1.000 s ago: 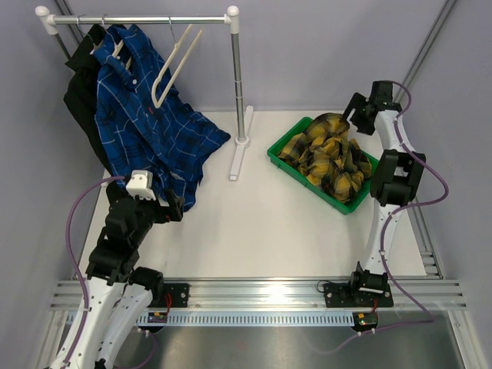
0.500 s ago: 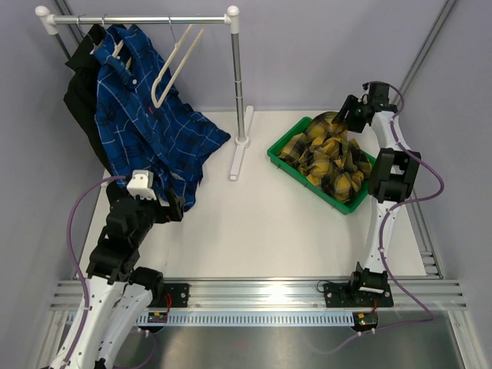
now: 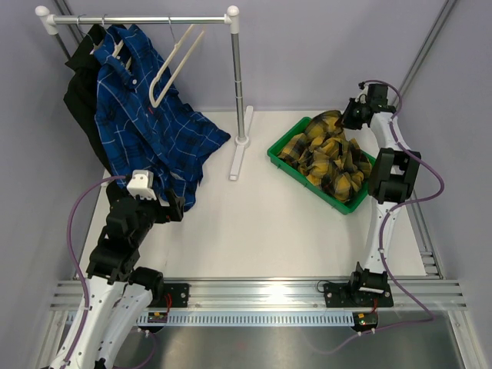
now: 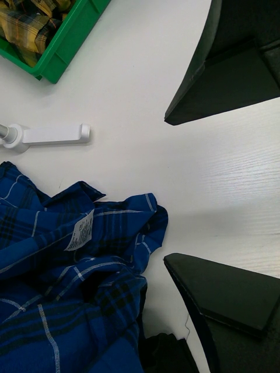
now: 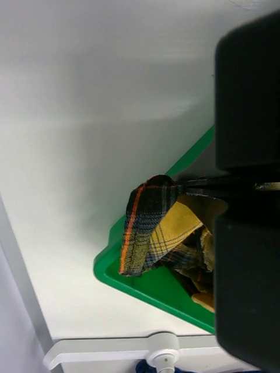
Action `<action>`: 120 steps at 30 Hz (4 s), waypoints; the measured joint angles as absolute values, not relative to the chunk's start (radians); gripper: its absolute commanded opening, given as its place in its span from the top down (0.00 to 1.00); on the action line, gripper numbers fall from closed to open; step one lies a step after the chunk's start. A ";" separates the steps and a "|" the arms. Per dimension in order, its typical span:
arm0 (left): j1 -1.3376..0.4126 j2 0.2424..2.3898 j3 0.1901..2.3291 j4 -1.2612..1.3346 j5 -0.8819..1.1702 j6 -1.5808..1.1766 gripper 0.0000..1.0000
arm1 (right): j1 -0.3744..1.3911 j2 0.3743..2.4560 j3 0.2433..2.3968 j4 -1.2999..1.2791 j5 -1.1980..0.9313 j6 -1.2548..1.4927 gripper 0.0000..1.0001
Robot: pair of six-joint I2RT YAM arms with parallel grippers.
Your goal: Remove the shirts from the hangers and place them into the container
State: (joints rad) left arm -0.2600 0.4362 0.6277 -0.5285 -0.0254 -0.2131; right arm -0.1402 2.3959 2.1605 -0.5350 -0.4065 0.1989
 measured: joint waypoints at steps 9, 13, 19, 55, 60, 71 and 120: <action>-0.260 0.435 0.628 -0.529 -0.025 -0.210 0.01 | -0.054 2.184 1.963 -0.522 -0.330 0.123 1.00; -0.260 0.431 0.628 -0.529 -0.024 -0.211 0.01 | -0.007 2.083 1.897 -0.517 -0.293 0.091 1.00; -0.260 0.431 0.628 -0.528 -0.004 -0.210 0.01 | 0.054 2.049 1.870 -0.561 -0.218 0.044 1.00; -0.260 0.414 0.628 -0.528 0.016 -0.211 0.01 | 0.133 2.347 2.140 -0.990 -0.086 0.041 0.44; -0.260 0.413 0.628 -0.529 0.016 -0.211 0.01 | 0.133 2.260 2.140 -0.994 -0.086 0.042 0.37; -0.260 0.399 0.628 -0.528 0.016 -0.211 0.01 | 0.138 2.067 2.080 -0.980 -0.091 0.054 0.14; -0.260 0.187 0.768 -0.687 -0.121 -0.236 0.01 | 0.155 0.229 1.077 -0.762 0.201 0.231 0.00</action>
